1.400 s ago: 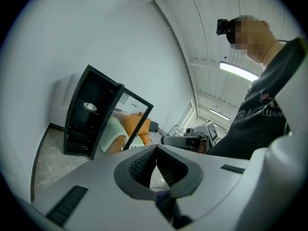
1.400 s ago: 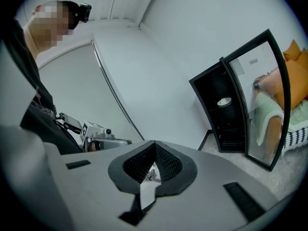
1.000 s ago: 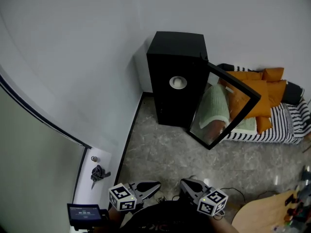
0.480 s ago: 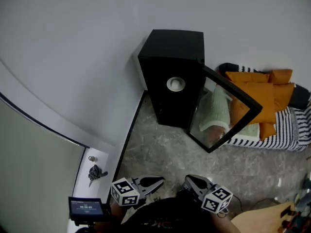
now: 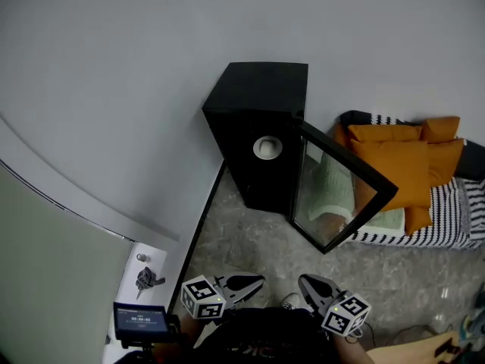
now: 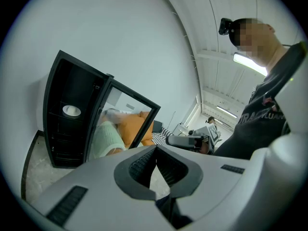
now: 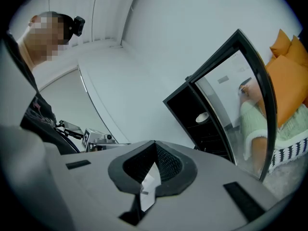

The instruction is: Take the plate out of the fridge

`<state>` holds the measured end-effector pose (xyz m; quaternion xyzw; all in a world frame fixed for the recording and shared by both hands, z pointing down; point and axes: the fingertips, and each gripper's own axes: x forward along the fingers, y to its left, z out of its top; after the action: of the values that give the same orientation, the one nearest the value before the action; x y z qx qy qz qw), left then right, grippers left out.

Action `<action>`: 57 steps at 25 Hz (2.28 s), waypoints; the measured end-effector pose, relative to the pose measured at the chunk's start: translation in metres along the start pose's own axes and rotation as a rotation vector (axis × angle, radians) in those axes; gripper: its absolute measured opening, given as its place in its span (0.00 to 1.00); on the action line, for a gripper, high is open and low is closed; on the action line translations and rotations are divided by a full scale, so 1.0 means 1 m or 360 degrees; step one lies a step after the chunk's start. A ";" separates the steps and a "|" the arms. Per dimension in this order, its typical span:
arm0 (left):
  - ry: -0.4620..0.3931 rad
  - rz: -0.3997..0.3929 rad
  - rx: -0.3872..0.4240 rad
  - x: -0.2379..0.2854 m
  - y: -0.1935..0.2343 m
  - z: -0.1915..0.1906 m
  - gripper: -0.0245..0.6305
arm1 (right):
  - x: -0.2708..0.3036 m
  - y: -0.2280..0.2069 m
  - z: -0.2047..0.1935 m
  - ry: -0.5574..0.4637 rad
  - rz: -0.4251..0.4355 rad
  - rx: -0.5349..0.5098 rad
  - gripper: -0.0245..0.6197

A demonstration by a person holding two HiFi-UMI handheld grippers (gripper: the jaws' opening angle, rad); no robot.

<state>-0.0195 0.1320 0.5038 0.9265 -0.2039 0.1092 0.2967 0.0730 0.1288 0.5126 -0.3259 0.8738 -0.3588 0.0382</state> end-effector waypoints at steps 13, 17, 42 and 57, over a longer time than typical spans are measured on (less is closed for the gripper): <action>0.0035 0.0026 -0.0004 0.052 0.013 0.025 0.05 | -0.035 -0.043 0.025 -0.0082 -0.0071 0.0060 0.04; 0.0032 0.0033 -0.0037 0.060 0.027 0.032 0.05 | -0.039 -0.053 0.028 -0.0117 -0.0110 0.0083 0.04; -0.0047 0.0252 -0.0562 0.098 0.269 0.100 0.04 | 0.000 -0.101 0.075 -0.0210 -0.0537 0.0038 0.04; -0.0166 0.0414 -0.1043 0.116 0.391 0.102 0.04 | 0.015 -0.116 0.081 -0.0234 -0.0716 0.0099 0.04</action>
<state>-0.0805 -0.2545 0.6567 0.7526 -0.3594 0.0274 0.5510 0.1486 0.0100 0.5311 -0.5362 0.7627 -0.3604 0.0307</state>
